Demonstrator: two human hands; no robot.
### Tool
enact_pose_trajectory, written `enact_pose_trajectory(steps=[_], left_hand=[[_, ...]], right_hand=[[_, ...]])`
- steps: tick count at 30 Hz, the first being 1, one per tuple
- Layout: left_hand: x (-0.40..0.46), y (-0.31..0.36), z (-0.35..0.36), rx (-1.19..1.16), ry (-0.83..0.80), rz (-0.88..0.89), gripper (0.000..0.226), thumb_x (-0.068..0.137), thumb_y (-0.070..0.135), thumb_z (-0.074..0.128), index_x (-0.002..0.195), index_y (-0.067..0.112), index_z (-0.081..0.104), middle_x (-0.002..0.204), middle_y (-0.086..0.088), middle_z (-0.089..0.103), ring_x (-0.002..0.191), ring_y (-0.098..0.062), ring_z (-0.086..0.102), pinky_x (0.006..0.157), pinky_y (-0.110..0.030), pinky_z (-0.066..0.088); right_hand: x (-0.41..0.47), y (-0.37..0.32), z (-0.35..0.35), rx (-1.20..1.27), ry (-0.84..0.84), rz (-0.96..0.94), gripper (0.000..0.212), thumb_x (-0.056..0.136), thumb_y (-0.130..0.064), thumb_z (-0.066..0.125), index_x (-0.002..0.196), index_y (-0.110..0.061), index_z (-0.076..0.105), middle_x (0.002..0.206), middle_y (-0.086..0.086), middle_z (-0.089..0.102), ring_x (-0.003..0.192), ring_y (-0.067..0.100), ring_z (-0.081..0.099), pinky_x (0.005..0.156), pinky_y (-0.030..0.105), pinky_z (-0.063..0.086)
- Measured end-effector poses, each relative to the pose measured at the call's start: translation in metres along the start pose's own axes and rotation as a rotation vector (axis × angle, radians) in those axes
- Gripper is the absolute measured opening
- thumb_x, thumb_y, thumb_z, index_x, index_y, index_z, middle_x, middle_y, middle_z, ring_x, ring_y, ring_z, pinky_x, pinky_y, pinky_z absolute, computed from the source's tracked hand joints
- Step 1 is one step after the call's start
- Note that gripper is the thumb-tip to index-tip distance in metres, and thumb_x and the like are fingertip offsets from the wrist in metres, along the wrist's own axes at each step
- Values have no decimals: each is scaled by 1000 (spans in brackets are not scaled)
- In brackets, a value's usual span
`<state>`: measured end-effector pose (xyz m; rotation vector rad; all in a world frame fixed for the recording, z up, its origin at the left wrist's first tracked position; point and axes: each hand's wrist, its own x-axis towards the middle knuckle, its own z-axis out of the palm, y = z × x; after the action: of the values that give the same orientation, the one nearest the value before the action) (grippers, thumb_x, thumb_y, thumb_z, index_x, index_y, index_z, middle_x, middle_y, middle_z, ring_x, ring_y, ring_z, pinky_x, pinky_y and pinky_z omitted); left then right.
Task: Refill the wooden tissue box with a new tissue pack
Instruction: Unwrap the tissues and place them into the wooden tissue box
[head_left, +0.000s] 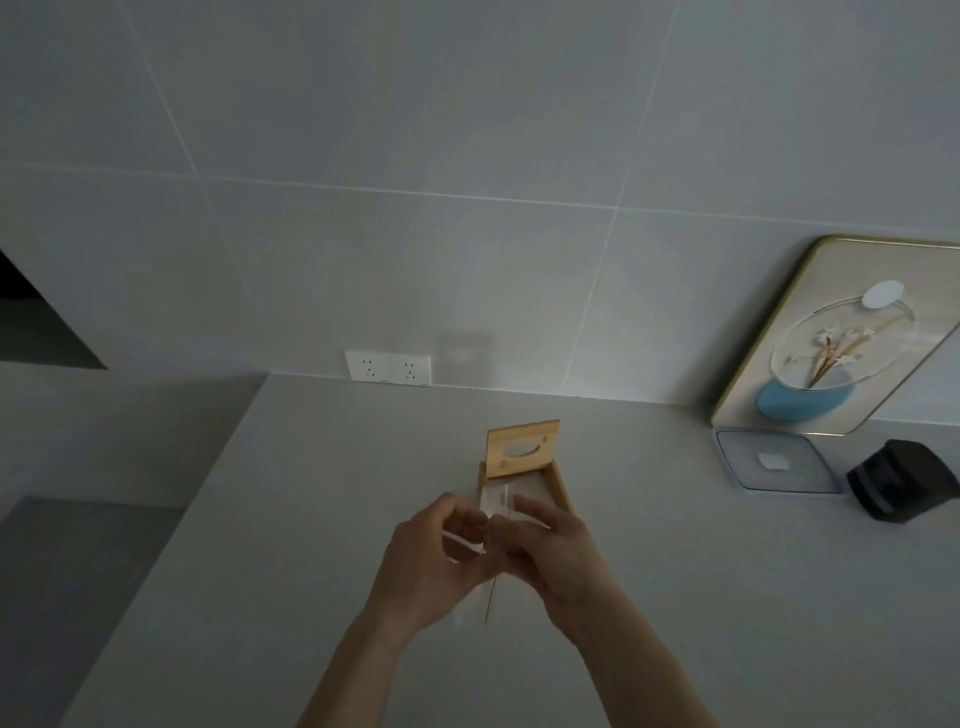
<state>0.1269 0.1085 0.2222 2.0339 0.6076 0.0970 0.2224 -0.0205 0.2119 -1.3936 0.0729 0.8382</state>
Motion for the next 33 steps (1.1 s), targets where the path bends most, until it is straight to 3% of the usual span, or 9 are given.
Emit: enact_pose_trajectory(steps=[3,5,7,14,19,24,33], left_hand=[[3,12,9,-44,20,-37,35,67,50,87,91,32,71,90,15,77,75,3,74,71,-24,61],[6,11,10,-67,23,-83,31,67,47,87,89,30,73,89,13,78,74,1,74,73,-29,63],[9,13,14,-116,37,-125,24,71,42,86,87,28,76,86,11,79,72,-4,76,74,-37,66],[18,24,23,-134,1,-155,29,65,34,89,88,25,75,84,3,80,71,-13,77,68,-41,66],[20,26,32,-150,-24,-174,24,70,27,88,90,25,76,84,4,80,73,-14,78,70,-40,66],[19,28,38,-211,-18,-195,18,73,29,86,90,27,79,86,3,80,77,-10,77,65,-29,65],[13,34,41,-461,-47,-300,11,88,16,72,91,17,82,87,-5,82,86,-19,79,80,-43,66]], right_hand=[[-3,-13,-11,20,-79,-14,21,82,7,71,98,-7,75,88,21,79,81,29,77,76,37,62],[-2,-11,-9,23,-71,-11,19,84,8,70,95,-7,74,96,27,78,94,37,76,89,44,61],[1,-11,-12,33,-49,1,21,84,9,69,98,-5,72,99,29,77,98,40,75,92,47,60],[11,-20,-28,9,-8,68,25,80,12,73,100,-3,67,76,19,75,69,27,75,65,38,63],[13,-23,-35,-23,11,78,26,78,6,78,100,-2,66,76,16,76,67,26,76,66,37,63],[11,-21,-38,8,34,84,28,77,0,82,102,0,69,87,19,78,74,25,77,65,31,60],[5,-13,-45,154,-66,123,8,85,-9,76,83,-3,81,80,19,74,69,23,70,63,28,59]])
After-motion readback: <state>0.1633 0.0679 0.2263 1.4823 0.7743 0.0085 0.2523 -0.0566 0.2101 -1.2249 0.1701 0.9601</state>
